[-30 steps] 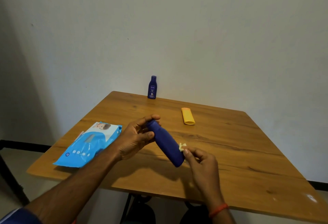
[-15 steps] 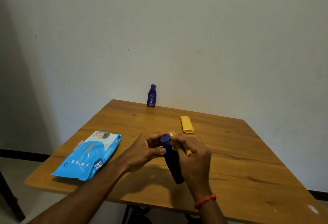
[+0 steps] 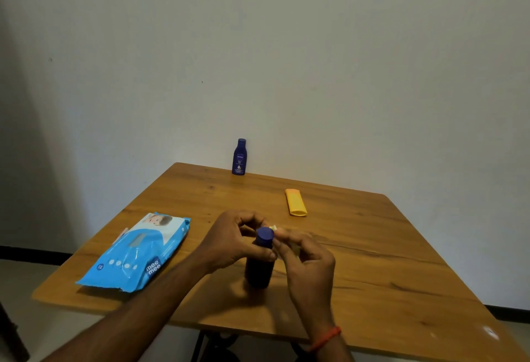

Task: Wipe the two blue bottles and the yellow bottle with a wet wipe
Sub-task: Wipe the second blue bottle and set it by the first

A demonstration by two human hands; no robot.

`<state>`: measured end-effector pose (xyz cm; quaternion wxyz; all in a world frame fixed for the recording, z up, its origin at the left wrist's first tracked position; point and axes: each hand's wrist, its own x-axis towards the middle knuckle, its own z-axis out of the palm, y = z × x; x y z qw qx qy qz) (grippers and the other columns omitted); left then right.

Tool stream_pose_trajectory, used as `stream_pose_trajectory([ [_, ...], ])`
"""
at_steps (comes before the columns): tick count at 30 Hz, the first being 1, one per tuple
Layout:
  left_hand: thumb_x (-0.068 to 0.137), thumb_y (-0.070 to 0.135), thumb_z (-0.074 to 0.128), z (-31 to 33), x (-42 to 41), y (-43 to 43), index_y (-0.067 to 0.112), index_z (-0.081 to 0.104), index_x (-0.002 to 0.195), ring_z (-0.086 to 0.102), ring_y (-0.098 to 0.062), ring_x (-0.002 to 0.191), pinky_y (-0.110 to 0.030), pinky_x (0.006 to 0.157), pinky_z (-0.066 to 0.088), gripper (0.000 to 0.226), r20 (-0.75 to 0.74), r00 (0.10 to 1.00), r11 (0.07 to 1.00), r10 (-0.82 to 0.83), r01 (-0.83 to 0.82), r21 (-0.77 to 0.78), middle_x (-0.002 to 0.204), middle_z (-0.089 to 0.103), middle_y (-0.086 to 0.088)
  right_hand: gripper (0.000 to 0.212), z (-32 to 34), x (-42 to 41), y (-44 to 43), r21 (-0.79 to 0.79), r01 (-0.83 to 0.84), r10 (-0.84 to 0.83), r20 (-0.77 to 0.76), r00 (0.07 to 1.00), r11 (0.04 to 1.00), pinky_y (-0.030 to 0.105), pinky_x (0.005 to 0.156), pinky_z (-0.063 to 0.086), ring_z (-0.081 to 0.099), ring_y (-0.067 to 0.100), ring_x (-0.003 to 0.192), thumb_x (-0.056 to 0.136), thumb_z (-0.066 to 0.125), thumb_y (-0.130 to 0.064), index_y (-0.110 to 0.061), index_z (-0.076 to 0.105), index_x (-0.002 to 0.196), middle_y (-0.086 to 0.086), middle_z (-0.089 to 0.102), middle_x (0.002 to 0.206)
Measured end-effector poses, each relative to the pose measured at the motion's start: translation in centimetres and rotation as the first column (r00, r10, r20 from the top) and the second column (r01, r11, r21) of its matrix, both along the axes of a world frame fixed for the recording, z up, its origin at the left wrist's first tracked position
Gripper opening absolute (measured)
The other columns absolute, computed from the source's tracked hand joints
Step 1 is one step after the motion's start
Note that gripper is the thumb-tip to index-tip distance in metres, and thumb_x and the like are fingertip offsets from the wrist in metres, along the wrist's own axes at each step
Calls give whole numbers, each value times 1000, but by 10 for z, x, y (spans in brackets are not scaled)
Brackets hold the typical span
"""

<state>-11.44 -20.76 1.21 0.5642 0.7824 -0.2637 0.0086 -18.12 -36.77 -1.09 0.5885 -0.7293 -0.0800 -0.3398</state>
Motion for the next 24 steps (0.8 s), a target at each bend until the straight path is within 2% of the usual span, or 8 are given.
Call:
stream_pose_trajectory([
  [4,60,14,93,7,1,-4,16,68,93,70,-18,88,-46,83,60,41,48,999,996,1,-5,84,93,73,1,25,18,2,-4,-24,-114,116,65,991,993,29,83,58,69,9,97,81,72,2,-17,76,97,-8,75,95],
  [9,56,24,94,9,-3,-7,11,66,101,71,-24,93,-52,83,59,55,12,998,997,-59,59,43,98,73,-6,20,35,0,-5,260,-151,132,87,987,954,27,76,59,71,14,94,85,67,-1,-14,72,99,-2,74,95],
  [10,54,22,95,9,-5,-6,11,67,100,71,-25,94,-53,83,59,55,6,998,998,-68,68,16,98,73,-7,21,37,0,-5,254,-176,165,64,984,951,27,75,59,70,15,95,87,67,-2,-15,72,102,-2,74,97],
  [13,52,13,95,9,-6,-5,20,70,92,71,-23,93,-48,80,61,47,29,993,993,-110,111,-25,95,74,-5,22,36,2,-6,-132,-222,216,-57,975,966,34,82,58,65,11,101,91,66,-11,-24,73,107,-10,70,102],
  [15,50,8,95,7,-5,-4,21,68,80,70,-17,85,-41,72,59,42,52,994,996,-92,93,-16,86,74,-3,22,37,3,-8,-374,-216,209,-62,976,902,34,86,52,58,7,103,91,66,-15,-29,74,107,-13,69,105],
  [18,49,15,95,3,-3,-3,23,66,73,68,-19,81,-41,70,56,39,72,995,998,-70,70,8,82,72,-3,22,45,3,-13,-628,-218,201,-99,974,747,21,78,39,47,5,98,91,65,-20,-33,72,108,-16,66,106],
  [20,50,18,94,2,-4,-3,26,66,73,69,-21,81,-40,71,56,37,74,994,996,-85,83,18,83,72,-4,22,49,6,-20,-656,-268,199,-179,963,706,16,77,36,47,1,98,91,65,-21,-34,72,107,-15,65,105],
  [24,50,25,92,1,-3,-4,17,64,79,65,-37,78,-51,69,56,41,75,992,995,-99,98,17,82,68,-16,16,54,12,-30,-523,-329,208,-278,938,786,23,82,48,58,-1,96,94,62,-23,-29,75,102,-16,68,98],
])
